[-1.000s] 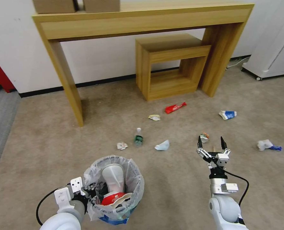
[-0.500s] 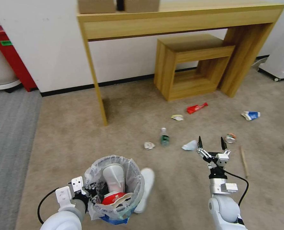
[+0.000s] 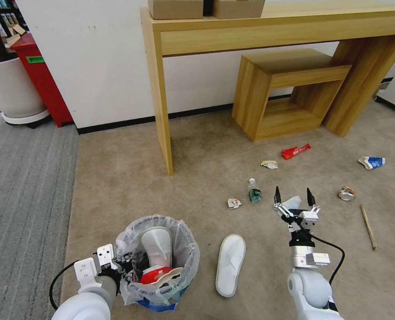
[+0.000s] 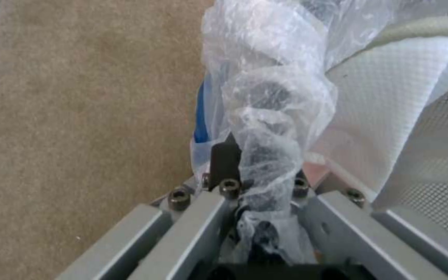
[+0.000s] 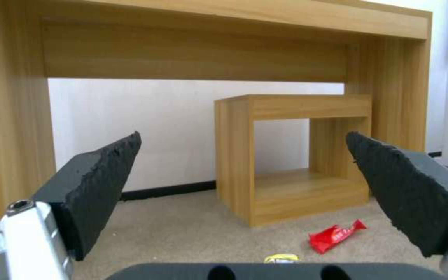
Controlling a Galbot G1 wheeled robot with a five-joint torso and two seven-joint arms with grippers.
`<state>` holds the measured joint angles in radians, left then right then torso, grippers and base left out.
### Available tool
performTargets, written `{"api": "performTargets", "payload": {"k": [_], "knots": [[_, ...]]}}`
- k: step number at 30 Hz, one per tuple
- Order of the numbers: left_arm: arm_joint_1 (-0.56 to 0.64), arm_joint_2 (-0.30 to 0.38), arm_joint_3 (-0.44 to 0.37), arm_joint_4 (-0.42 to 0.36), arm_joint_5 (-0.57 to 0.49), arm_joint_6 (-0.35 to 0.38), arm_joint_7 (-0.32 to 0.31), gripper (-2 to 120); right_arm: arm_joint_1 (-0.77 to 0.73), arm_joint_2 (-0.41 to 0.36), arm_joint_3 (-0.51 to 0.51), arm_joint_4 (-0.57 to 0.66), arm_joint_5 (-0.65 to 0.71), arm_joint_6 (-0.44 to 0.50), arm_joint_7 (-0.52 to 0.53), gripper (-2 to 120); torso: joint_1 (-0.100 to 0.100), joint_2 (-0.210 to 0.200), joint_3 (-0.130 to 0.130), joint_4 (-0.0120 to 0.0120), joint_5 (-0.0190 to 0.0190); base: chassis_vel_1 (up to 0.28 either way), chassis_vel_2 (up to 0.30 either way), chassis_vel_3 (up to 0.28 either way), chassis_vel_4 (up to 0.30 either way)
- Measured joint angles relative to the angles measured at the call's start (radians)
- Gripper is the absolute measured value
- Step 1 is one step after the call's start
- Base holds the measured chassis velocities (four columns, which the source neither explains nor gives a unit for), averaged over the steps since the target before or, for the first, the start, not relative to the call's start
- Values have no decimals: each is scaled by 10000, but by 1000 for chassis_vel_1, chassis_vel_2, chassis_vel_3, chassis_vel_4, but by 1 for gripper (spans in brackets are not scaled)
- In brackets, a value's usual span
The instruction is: Pick up the trash bin and place the garbage on the floor into it.
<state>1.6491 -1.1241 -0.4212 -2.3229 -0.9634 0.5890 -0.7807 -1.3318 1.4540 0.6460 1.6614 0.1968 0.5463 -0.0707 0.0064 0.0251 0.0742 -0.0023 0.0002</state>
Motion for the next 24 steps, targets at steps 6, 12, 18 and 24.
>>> {"api": "performTargets", "payload": {"k": [6, 12, 18, 24], "knots": [[13, -39, 35, 3, 28, -1, -8, 0, -38, -10, 13, 30, 15, -6, 34, 100, 0, 1, 0, 0, -2, 0, 0, 0, 0], [41, -38, 38, 13, 55, -5, -15, 0, -59, -14, 14, 47, 58, 5, 81, 100, 0, 1, 0, 1, -2, 0, 0, 0, 0], [21, -29, 8, 31, 48, -8, -24, 0, -9, -41, 43, 32, 162, 20, 176, 100, 0, 1, 0, 1, -1, 0, 0, 0, 0], [3, -63, 16, 74, 57, -8, -26, 0, 10, -40, 43, -7, 213, 29, 184, 100, 0, 1, 0, 1, -2, 0, 0, 0, 0]]}}
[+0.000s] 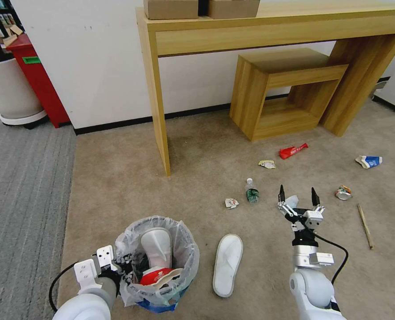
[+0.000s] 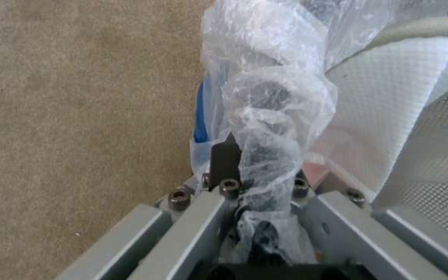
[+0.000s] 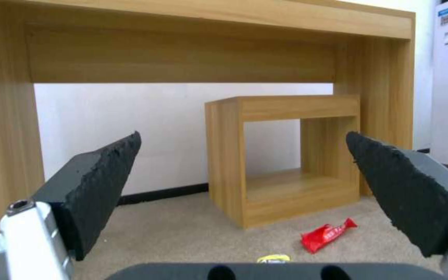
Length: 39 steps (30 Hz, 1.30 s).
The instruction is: Pick up the trash bin and place the garbage on the floor into it.
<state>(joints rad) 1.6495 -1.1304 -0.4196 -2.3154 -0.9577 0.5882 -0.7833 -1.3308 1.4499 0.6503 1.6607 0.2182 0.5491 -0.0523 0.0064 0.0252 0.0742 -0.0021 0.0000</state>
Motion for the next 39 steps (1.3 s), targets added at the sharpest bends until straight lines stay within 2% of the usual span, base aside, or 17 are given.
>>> {"api": "performTargets", "payload": {"k": [12, 32, 39], "knots": [[-55, -53, 11, 39, -13, -1, -8, 0, 5, -8, -85, 227, 160, -238, 445, 100, 0, 0, 0, 0, 1, 0, 0, 0, 0], [-62, -15, 68, 118, -18, 15, -29, 0, 49, 73, -43, 96, 23, -220, 301, 100, -1, 0, -1, 0, 0, 0, 0, 0, 0], [-82, -13, 105, 165, 1, 20, -30, 0, 113, 56, -38, 38, 35, -199, 293, 100, 0, 0, -1, 0, 0, -115, 115, 123, -113]]}}
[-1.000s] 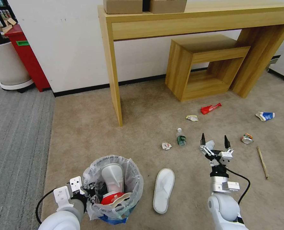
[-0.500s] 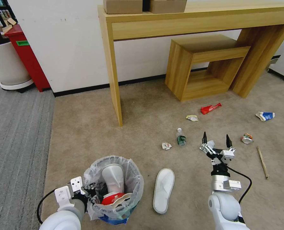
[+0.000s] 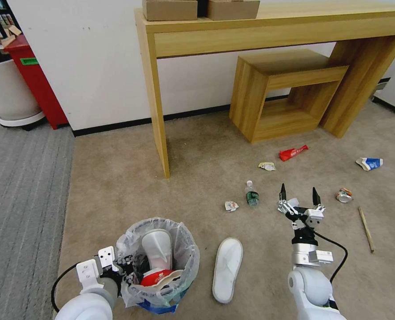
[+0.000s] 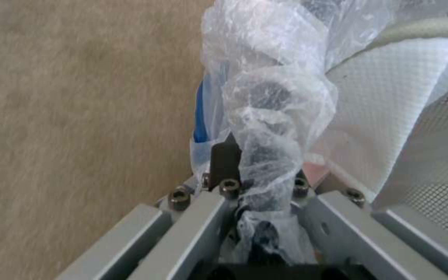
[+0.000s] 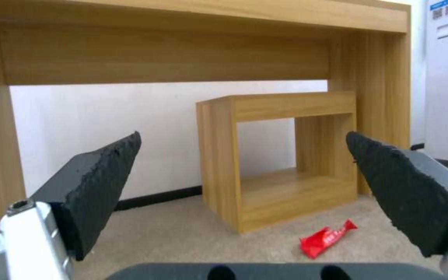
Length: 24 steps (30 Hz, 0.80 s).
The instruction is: Pick up the trash bin and place the garbage on the floor into it.
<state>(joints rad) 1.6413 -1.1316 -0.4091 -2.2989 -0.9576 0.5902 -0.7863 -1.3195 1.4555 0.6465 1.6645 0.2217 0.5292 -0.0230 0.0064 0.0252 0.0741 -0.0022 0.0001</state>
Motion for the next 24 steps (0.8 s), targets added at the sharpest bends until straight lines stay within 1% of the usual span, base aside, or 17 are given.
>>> {"api": "performTargets", "payload": {"k": [5, 6, 9, 11, 24], "knots": [[-10, -1, 19, 5, 7, 0, 1, 0, 28, -3, -6, -31, 0, 5, -15, 100, 1, 0, 0, 0, 2, -170, 177, 175, -162], [-10, 0, 23, 10, 8, 0, 2, 0, 44, -2, -15, -39, -3, 17, -16, 100, 2, 0, 1, 0, -3, -174, 173, 186, -170], [-7, -2, 29, 24, 15, 0, 3, 0, 67, 3, -49, -72, -4, 81, -12, 100, 2, -1, 2, 0, 2, -151, 163, 150, -164], [-8, -4, 46, 29, 29, 0, 3, 0, 82, -3, -56, -87, -3, 124, -11, 100, 3, 0, 3, 0, -1, -130, 83, 131, -96], [-4, 30, 20, 1, -1, 0, 5, 0, 149, -99, -67, -46, -7, 60, 56, 100, 0, 0, 0, 0, 0, -12, 11, 6, -7]]}}
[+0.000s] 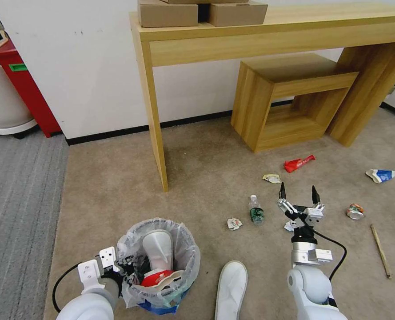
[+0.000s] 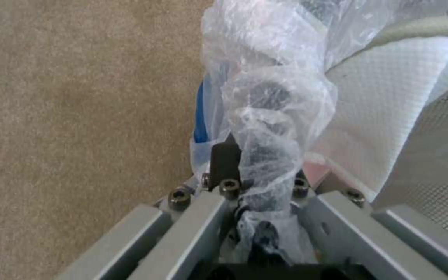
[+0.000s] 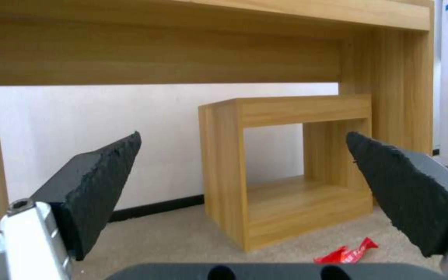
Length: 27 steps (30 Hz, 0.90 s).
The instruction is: Pick up the trash bin and place the garbage on the floor into it.
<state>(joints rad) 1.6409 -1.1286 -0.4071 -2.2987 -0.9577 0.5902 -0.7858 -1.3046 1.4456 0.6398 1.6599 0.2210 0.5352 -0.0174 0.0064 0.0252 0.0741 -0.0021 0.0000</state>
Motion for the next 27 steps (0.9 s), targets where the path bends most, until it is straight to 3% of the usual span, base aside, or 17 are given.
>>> {"api": "performTargets", "payload": {"k": [14, 22, 27], "knots": [[-25, -70, -77, -65, -83, -75, 235, 0, 239, -871, -127, 240, 181, -893, 729, 100, 0, 0, 0, 0, 0, 0, 0, 0, 0], [68, -174, -141, -151, 22, -59, 250, 0, 229, -987, -616, 556, 290, -1826, 1798, 100, 0, -1, 0, 1, 2, 0, 0, 0, 0], [178, -214, -142, -211, 68, 18, 250, 0, 177, -1299, -803, 806, 1090, -2442, 2249, 100, 0, 0, 0, 0, 1, 0, 0, 0, 0]]}}
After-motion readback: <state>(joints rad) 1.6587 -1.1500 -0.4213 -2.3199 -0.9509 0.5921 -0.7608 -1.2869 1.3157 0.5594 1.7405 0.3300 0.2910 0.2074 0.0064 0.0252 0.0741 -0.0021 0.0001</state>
